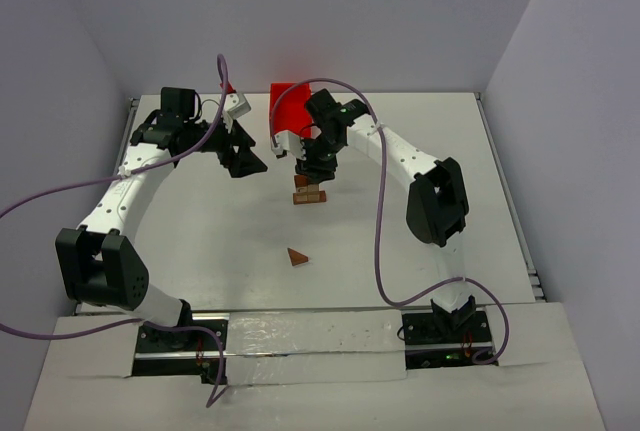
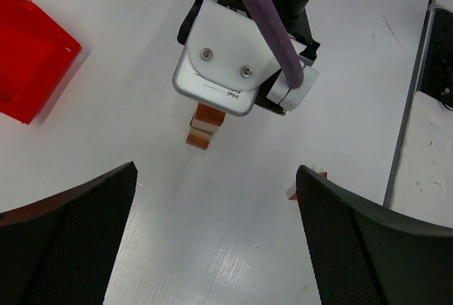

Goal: Build the wood block tower

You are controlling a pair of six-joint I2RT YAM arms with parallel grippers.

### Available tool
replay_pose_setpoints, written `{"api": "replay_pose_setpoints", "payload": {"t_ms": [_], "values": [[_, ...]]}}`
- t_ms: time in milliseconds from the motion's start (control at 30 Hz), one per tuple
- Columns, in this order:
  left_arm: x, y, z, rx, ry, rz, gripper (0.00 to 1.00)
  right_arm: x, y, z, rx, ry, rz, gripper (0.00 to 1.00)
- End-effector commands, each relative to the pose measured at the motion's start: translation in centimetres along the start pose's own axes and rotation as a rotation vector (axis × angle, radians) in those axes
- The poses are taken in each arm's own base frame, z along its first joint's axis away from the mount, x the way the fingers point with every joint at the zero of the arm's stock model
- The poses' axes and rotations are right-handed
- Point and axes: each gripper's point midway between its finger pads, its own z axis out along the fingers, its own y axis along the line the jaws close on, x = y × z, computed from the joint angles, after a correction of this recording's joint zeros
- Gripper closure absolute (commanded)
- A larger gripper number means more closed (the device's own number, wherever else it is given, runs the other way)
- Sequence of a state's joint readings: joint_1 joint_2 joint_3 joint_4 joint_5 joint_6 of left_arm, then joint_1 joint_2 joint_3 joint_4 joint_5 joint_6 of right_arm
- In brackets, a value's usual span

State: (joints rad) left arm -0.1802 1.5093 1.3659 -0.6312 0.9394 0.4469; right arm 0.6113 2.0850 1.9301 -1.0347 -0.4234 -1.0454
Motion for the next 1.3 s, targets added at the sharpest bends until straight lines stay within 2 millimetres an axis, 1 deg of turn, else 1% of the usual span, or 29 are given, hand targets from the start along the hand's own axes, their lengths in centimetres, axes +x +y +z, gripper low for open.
{"api": "replay_pose_setpoints", "payload": {"t_ms": [0, 33, 100, 167, 200, 267, 333, 367, 400, 433, 467, 500, 533, 567, 633, 700, 733, 767, 833, 900, 1000, 1100, 1167, 1267], "values": [[-1.8, 0.1, -0.5, -0.003, -0.046, 0.049, 0.01, -0.8, -0.1, 0.0, 0.005, -0.008, -0.016, 0.4], [-1.7, 0.1, -0.5, -0.005, -0.045, 0.049, 0.01, -1.0, -0.1, -0.2, 0.006, -0.015, -0.012, 0.38], [-1.7, 0.1, -0.5, -0.006, -0.044, 0.046, 0.01, -1.7, 0.0, -1.1, 0.011, -0.037, -0.01, 0.29], [-1.7, 0.0, -0.6, -0.007, -0.047, 0.048, 0.01, -2.4, 0.1, -2.1, 0.022, -0.058, -0.011, 0.18], [-1.7, 0.1, -0.7, -0.007, -0.051, 0.051, 0.01, -2.7, 0.2, -2.6, 0.027, -0.064, -0.011, 0.17], [-1.7, -0.3, -1.2, 0.004, -0.065, 0.063, 0.01, -3.4, 0.7, -4.5, 0.051, -0.084, -0.019, 0.16], [-1.7, -0.8, -1.7, 0.018, -0.073, 0.088, 0.01, -3.7, 1.1, -6.2, 0.077, -0.098, -0.022, 0.15], [-1.6, -0.8, -1.7, 0.018, -0.072, 0.096, 0.01, -3.5, 1.3, -5.9, 0.07, -0.093, -0.015, 0.15], [-1.4, -1.4, -1.9, 0.025, -0.073, 0.115, 0.01, -3.6, 1.5, -7.3, 0.094, -0.109, -0.014, 0.15], [-1.1, -1.8, -2.0, 0.03, -0.073, 0.126, 0.01, -3.5, 1.8, -8.3, 0.112, -0.12, -0.003, 0.15], [-0.7, -2.1, -2.0, 0.038, -0.069, 0.121, 0.01, -3.2, 1.9, -9.1, 0.131, -0.129, 0.018, 0.14], [0.0, -2.6, -1.9, 0.053, -0.061, 0.11, 0.01, -3.1, 2.0, -10.6, 0.168, -0.147, 0.034, 0.14], [0.1, -2.6, -1.8, 0.056, -0.06, 0.132, 0.01, -3.2, 1.8, -10.8, 0.184, -0.156, 0.046, 0.14], [1.4, -3.6, -1.7, 0.095, -0.022, 0.119, 0.01, -2.7, 2.3, -11.8, 0.212, -0.172, 0.073, 0.14], [2.9, -5.0, -1.4, 0.143, 0.025, 0.132, 0.01, -1.7, 2.8, -12.9, 0.251, -0.193, 0.113, 0.14], [4.8, -7.0, -0.4, 0.192, 0.085, 0.206, 0.01, 0.0, 3.5, -13.8, 0.296, -0.218, 0.169, 0.14], [5.8, -7.7, 0.2, 0.193, 0.122, 0.25, 0.01, 1.0, 3.8, -13.8, 0.309, -0.223, 0.202, 0.14], [6.9, -8.0, 0.7, 0.175, 0.166, 0.298, 0.01, 2.4, 4.1, -13.7, 0.322, -0.224, 0.245, 0.14], [8.9, -10.0, 2.1, 0.199, 0.205, 0.395, 0.01, 3.1, 5.1, -14.7, 0.35, -0.256, 0.268, 0.14], [11.3, -10.5, 2.7, 0.196, 0.267, 0.442, 0.05, 4.3, 6.0, -15.1, 0.367, -0.277, 0.305, 0.14], [13.6, -11.6, 4.1, 0.252, 0.3, 0.497, 0.12, 5.9, 7.3, -15.0, 0.373, -0.287, 0.357, 0.14], [15.1, -12.0, 5.2, 0.289, 0.319, 0.563, 0.15, 7.2, 8.7, -14.3, 0.359, -0.277, 0.394, 0.14], [15.8, -12.2, 5.8, 0.307, 0.337, 0.606, 0.15, 7.6, 9.4, -14.0, 0.352, -0.277, 0.402, 0.14], [16.1, -12.4, 6.6, 0.325, 0.338, 0.641, 0.15, 8.0, 10.1, -13.5, 0.339, -0.275, 0.415, 0.14]]}}
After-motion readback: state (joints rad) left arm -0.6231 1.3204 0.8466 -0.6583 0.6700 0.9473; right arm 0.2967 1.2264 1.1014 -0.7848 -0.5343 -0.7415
